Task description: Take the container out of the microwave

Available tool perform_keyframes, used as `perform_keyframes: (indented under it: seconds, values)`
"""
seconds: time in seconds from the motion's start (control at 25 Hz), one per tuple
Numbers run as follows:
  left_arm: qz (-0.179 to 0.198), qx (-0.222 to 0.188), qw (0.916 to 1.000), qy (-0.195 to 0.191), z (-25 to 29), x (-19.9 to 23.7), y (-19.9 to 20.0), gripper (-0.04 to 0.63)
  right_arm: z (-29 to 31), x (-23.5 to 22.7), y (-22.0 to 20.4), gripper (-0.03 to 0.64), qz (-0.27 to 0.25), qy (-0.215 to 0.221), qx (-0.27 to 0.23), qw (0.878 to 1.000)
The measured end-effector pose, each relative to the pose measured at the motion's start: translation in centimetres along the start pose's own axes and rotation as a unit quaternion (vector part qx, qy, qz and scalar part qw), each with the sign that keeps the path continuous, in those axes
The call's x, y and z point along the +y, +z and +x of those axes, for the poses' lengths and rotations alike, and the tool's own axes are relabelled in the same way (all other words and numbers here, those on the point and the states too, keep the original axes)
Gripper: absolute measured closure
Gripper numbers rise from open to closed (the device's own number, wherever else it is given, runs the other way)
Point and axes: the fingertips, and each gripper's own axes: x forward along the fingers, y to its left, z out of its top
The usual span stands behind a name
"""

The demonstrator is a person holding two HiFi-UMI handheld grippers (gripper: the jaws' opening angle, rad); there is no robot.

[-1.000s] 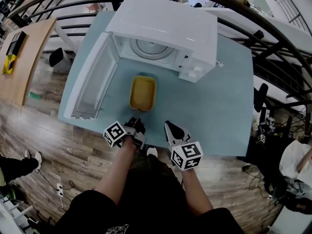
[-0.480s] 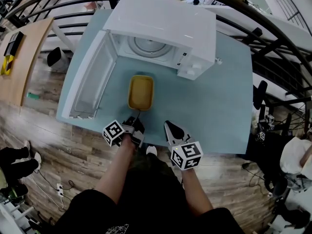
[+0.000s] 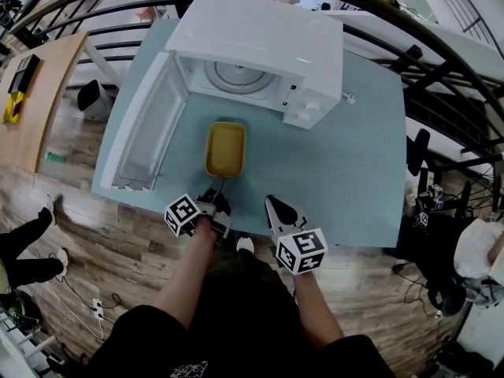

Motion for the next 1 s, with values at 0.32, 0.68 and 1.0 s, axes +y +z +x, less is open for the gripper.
perform_keyframes:
  seconds: [0.32,0.68,1.0]
  values:
    - [0.048,0.005,0.9988,0.012,-2.4,-1.3,-0.8,0.528,-1.6,0.3,0.8,0.611,0.000,0.011,-0.020,1.000]
    - [0.168,0.006,0.9850,0.040,-6.8,-4.2,-1.2,0.573,-3.6,2.1,2.1,0.611,-0.001,0.041,-0.051,0.998]
    - [0.250,0.011,0.9681,-0.009,-9.4,-9.3,-1.5,0.588,-4.1,4.5,3.8,0.611,-0.012,0.064,-0.064,0.996]
